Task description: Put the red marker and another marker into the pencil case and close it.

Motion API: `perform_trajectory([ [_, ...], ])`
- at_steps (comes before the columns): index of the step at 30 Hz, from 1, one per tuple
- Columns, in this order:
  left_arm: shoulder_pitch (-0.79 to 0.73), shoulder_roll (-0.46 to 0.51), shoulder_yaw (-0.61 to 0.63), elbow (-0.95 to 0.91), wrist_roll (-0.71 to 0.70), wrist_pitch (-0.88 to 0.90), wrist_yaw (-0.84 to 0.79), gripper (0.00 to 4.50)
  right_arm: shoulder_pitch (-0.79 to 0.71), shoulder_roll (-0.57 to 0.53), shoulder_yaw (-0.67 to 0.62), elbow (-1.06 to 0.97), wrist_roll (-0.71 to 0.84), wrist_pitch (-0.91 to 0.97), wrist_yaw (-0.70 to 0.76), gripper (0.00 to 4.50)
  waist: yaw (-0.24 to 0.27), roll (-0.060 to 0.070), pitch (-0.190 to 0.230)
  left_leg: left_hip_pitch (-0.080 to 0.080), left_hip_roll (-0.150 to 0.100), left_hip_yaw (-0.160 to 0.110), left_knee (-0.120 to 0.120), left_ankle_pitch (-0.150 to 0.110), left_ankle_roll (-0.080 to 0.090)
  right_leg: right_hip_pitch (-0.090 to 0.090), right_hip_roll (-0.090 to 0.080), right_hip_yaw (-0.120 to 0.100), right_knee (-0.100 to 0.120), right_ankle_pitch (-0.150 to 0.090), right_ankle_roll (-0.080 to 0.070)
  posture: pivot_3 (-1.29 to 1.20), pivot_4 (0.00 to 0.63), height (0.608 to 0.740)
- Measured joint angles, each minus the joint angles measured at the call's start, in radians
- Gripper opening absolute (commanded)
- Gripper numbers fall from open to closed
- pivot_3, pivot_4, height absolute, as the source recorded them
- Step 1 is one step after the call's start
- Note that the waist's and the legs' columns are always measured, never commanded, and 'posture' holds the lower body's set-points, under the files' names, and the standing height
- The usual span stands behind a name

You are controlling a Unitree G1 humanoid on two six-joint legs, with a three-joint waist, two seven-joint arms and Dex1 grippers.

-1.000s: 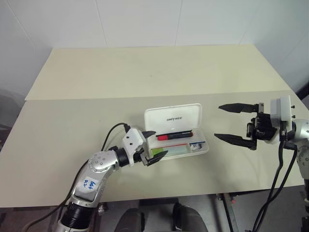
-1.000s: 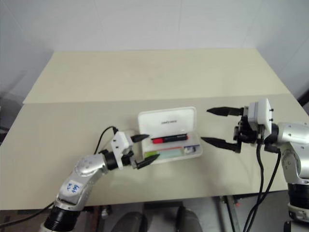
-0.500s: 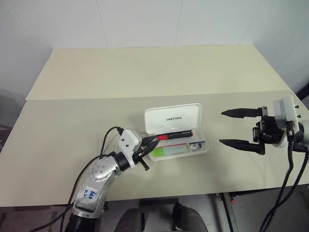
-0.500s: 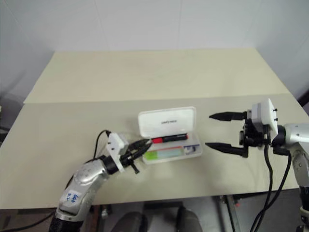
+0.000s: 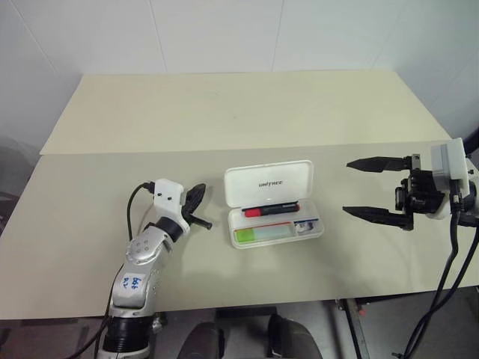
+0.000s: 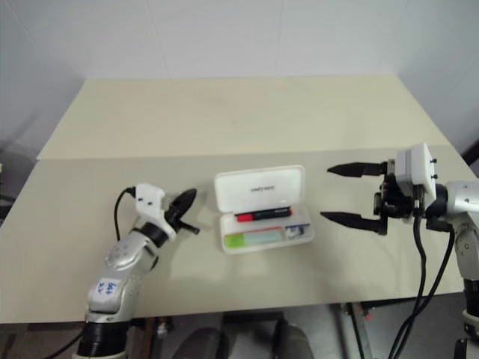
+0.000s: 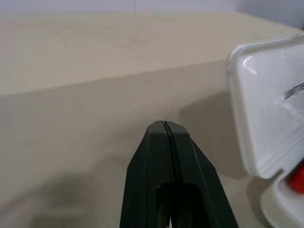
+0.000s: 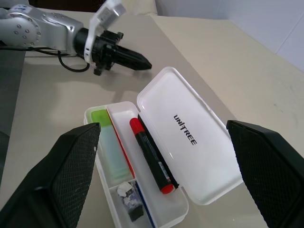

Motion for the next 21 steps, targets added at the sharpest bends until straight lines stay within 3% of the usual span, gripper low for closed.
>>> perform_trajectory([
  [10, -0.184, -0.051, -0.059, 0.179, 0.001, -0.041, -0.046, 0.02, -0.031, 0.031, 0.022, 0.042, -0.026, -0.050, 0.001, 4.50, -0.002, 0.000, 0.000, 0.000, -0.001, 0.001, 0.000, 0.000, 0.000, 0.000, 0.001, -0.001, 0.000, 0.000, 0.000, 0.00, 0.150, 0.740],
  [21, -0.177, -0.018, -0.110, 0.180, -0.014, -0.205, -0.228, 0.02, -0.032, 0.053, 0.026, 0.046, -0.034, -0.082, 0.010, 4.50, -0.001, 0.000, 0.000, 0.000, -0.001, 0.002, 0.000, 0.000, 0.000, 0.000, 0.000, -0.002, 0.000, 0.000, 0.000, 0.00, 0.150, 0.740],
])
